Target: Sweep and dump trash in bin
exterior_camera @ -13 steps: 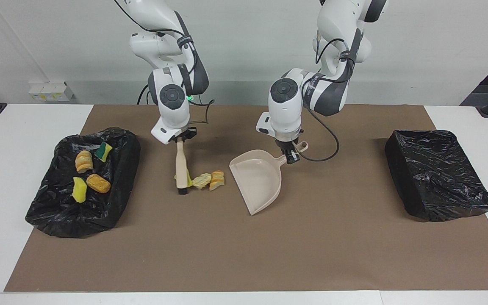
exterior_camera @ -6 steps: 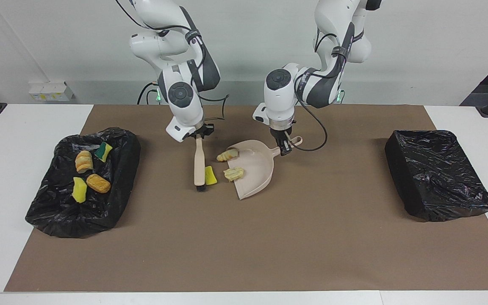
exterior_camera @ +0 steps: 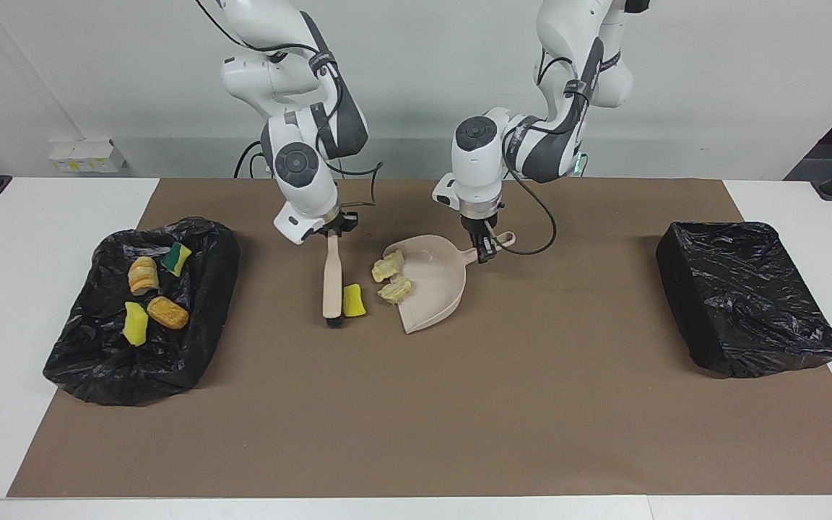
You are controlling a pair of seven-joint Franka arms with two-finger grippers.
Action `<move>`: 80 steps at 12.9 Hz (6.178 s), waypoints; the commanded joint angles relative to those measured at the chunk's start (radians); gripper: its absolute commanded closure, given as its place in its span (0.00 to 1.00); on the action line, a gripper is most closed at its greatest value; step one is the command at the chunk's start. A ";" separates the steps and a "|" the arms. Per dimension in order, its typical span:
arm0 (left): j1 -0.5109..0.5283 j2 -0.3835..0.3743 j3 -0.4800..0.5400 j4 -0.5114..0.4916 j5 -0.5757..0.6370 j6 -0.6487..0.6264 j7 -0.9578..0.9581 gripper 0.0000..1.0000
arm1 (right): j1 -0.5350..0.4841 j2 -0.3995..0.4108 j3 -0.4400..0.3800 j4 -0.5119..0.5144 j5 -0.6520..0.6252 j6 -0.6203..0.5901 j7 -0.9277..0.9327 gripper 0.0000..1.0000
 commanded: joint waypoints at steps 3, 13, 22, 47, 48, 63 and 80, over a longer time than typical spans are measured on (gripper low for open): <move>-0.019 -0.031 0.012 -0.045 0.006 0.029 0.014 1.00 | 0.104 0.006 0.012 -0.008 0.222 0.021 -0.003 1.00; -0.021 -0.033 0.012 -0.053 0.004 0.037 0.004 1.00 | 0.077 -0.080 -0.001 0.123 0.184 -0.227 0.092 1.00; -0.015 -0.032 0.012 -0.076 0.003 0.094 0.003 1.00 | 0.204 -0.126 0.010 -0.046 0.206 -0.057 0.164 1.00; 0.070 0.005 0.015 -0.035 -0.002 0.134 0.058 1.00 | 0.371 -0.362 0.035 -0.104 0.250 -0.169 0.583 1.00; 0.073 0.004 0.021 -0.024 -0.002 0.131 0.076 1.00 | 0.374 -0.374 0.042 -0.123 0.251 -0.143 0.601 1.00; 0.608 -0.166 0.027 0.153 0.003 -0.075 0.688 1.00 | 0.489 -0.213 0.045 -0.316 0.146 0.254 0.474 1.00; 1.009 -0.116 0.088 0.237 0.481 -0.066 0.894 1.00 | 0.060 -0.118 0.038 0.093 -0.204 0.248 0.356 0.00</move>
